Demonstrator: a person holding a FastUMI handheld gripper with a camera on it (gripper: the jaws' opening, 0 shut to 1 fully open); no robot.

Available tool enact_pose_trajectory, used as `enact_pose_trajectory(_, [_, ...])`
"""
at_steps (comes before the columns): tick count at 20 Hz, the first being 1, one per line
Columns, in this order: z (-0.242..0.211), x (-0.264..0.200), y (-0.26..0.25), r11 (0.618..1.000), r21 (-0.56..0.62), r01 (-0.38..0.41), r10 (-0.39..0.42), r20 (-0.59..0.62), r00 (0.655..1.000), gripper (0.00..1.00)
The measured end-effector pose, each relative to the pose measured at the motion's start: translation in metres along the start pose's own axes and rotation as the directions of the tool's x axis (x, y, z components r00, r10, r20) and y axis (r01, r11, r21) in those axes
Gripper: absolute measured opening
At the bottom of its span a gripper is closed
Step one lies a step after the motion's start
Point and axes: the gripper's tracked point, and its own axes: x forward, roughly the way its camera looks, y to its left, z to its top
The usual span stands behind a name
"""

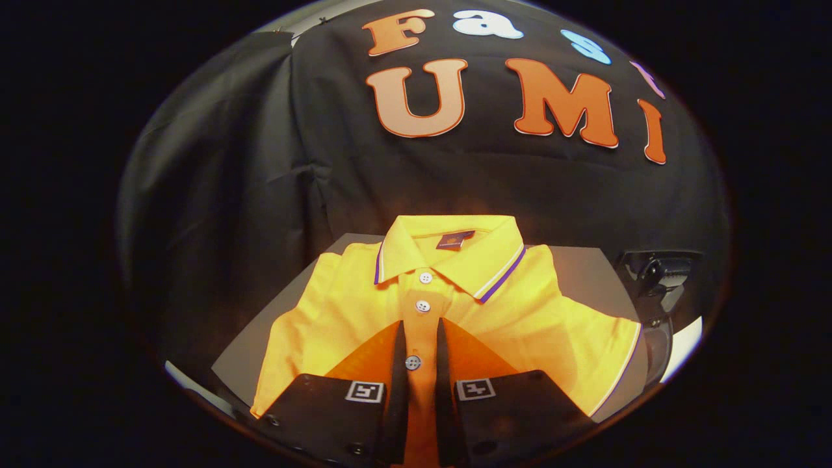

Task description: Put the clothes into the washing machine and then close the washing machine lid.

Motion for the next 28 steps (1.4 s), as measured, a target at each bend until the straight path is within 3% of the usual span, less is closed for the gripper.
enact_pose_trajectory(2, [-0.001,-0.006,-0.002,0.999,0.022,-0.023,0.023,-0.011,1.000,0.13])
enact_pose_trajectory(4, [0.000,-0.001,-0.001,0.998,0.034,-0.045,0.046,-0.010,0.999,0.09])
enact_pose_trajectory(8, [0.018,-0.016,0.002,0.990,0.090,-0.106,0.095,0.115,0.989,0.09])
enact_pose_trajectory(13, [0.071,-0.069,0.010,0.987,0.038,-0.153,0.134,0.310,0.941,0.08])
enact_pose_trajectory(20, [0.091,-0.130,-0.014,0.979,0.013,-0.204,0.181,0.406,0.896,0.08])
enact_pose_trajectory(28, [0.143,-0.186,-0.076,0.984,0.012,-0.177,0.148,0.497,0.855,0.08])
